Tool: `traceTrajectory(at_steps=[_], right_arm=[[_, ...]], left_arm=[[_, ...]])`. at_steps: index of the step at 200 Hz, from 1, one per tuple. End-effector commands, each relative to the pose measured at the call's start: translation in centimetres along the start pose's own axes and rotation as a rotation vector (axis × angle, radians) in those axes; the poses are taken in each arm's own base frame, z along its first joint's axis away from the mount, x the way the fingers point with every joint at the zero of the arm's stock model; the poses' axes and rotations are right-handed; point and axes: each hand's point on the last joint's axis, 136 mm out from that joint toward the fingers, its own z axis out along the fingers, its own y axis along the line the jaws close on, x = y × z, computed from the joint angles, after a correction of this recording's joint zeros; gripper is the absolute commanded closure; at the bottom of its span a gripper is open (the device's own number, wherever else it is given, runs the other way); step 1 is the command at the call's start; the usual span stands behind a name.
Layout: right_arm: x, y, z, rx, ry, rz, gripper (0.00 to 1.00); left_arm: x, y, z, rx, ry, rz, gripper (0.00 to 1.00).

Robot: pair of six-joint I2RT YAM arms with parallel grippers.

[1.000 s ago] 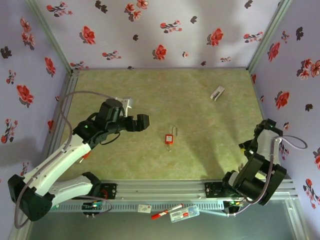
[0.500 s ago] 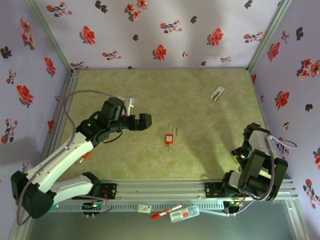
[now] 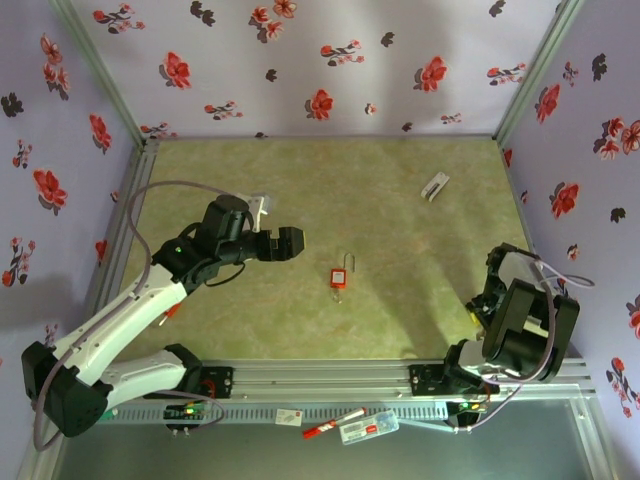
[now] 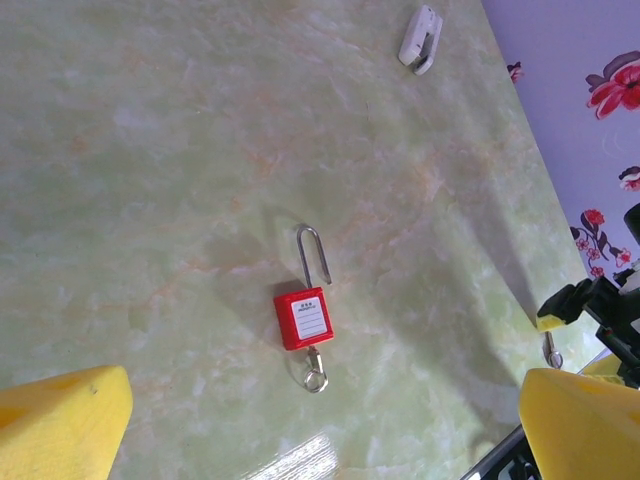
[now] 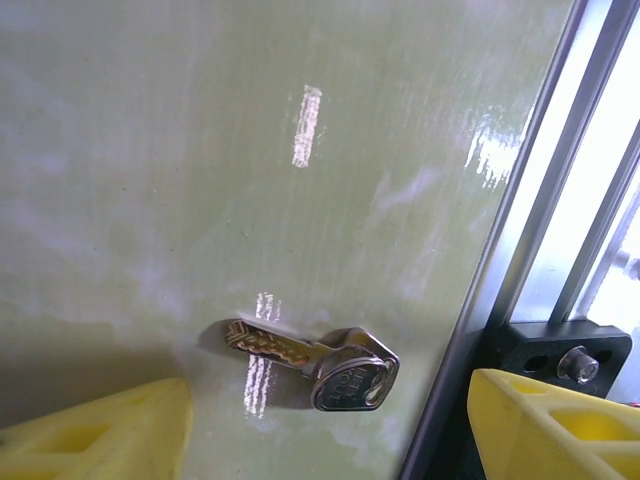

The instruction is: Unlock with the key

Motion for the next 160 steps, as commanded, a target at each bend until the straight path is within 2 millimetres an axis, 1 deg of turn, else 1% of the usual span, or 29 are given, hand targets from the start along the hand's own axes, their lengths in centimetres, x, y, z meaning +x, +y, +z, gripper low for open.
traceTrajectory(at_steps=[1,20,32,63,95,110,160], right_arm=[[-0.2,0.6,-0.8,-0.028,-0.012,0.053,0.28],[0.2,1.2,-0.8,-0.081,-0.002,0.127,0.31],[0.5,1.2,-0.6,-0.094,-0.001,0.165,0.32],[1.0,0.3,0.4,-0.072,-0.002,0.208,0.32],[1.2,-0.2,0.5,-0.056,-0.004,0.261,0.33],[1.1,-0.5,0.5,-0.036,-0.012,0.285,0.32],[1.4,-0.3,1.8,-0.032,-0.034,0.346,0.35]], left_arm=[[-0.2,-0.2,-0.1,0.025,-0.015,-0.027,0.01],[-0.1,-0.2,0.0,0.026,-0.012,-0.027,0.01],[-0.2,-0.2,0.0,0.025,-0.011,-0.026,0.01],[0.0,-0.3,-0.1,0.03,-0.01,-0.023,0.01],[0.4,-0.3,0.2,0.04,0.015,-0.021,0.01],[0.7,-0.3,0.6,0.043,0.03,-0.025,0.01],[0.7,-0.7,1.2,0.061,0.047,-0.027,0.01]])
